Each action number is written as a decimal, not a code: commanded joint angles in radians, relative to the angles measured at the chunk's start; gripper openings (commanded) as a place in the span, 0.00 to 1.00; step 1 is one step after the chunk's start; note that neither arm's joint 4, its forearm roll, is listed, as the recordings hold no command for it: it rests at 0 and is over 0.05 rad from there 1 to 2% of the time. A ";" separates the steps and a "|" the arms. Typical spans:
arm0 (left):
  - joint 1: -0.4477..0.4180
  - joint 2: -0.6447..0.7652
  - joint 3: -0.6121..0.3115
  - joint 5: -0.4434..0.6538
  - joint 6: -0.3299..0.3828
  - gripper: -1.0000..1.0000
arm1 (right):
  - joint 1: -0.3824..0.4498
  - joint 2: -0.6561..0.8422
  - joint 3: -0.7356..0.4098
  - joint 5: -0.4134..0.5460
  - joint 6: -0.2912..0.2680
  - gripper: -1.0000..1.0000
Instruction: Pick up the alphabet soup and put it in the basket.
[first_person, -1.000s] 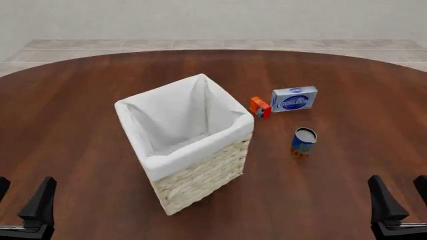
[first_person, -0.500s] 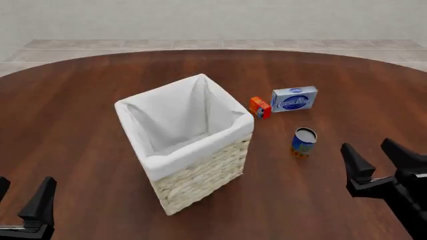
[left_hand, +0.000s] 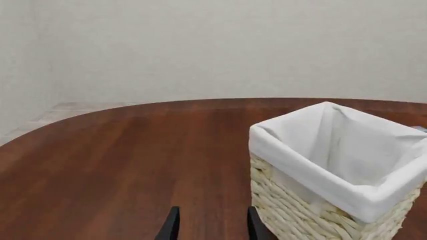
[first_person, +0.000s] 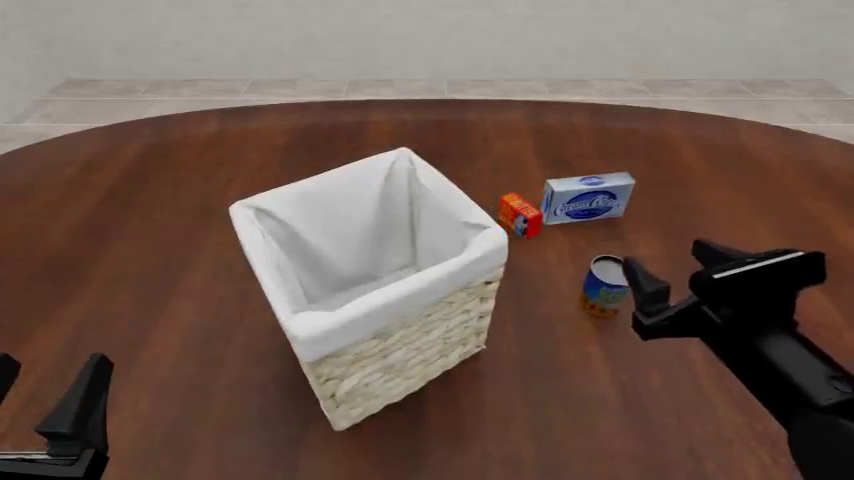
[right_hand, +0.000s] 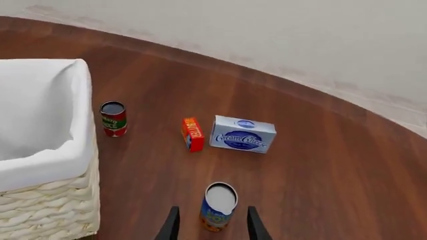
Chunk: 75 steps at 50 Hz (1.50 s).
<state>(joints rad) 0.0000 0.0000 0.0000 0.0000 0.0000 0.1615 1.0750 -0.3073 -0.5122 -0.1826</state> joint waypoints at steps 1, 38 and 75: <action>0.000 0.000 0.000 0.000 0.000 1.00 | 0.003 0.165 -0.050 -0.043 -0.062 1.00; 0.000 0.000 0.000 0.000 0.000 1.00 | -0.061 0.466 -0.157 -0.070 -0.022 1.00; 0.000 0.000 0.000 0.000 0.000 1.00 | -0.068 0.555 -0.270 0.062 -0.038 1.00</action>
<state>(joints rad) 0.0000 0.0000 0.0000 0.0000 0.0000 0.1161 1.6122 -0.5607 -0.4613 -0.2032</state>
